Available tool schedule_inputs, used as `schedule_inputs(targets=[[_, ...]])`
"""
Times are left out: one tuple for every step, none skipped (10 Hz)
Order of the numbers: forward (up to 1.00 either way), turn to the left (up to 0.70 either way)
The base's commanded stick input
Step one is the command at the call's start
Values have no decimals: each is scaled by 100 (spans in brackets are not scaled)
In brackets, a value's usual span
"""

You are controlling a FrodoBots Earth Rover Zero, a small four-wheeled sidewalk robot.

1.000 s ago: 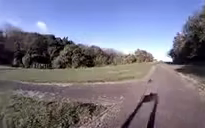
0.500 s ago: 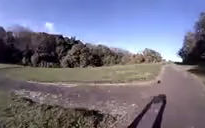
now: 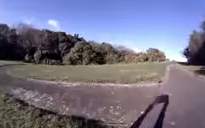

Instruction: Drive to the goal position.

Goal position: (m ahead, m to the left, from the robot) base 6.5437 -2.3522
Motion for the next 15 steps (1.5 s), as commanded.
schedule_inputs(targets=[[50,50],[50,50],[50,42],[50,11],[50,2],[50,0],[50,0],[50,0],[50,0],[50,0],[50,0],[50,0],[50,0],[50,0],[50,0]])
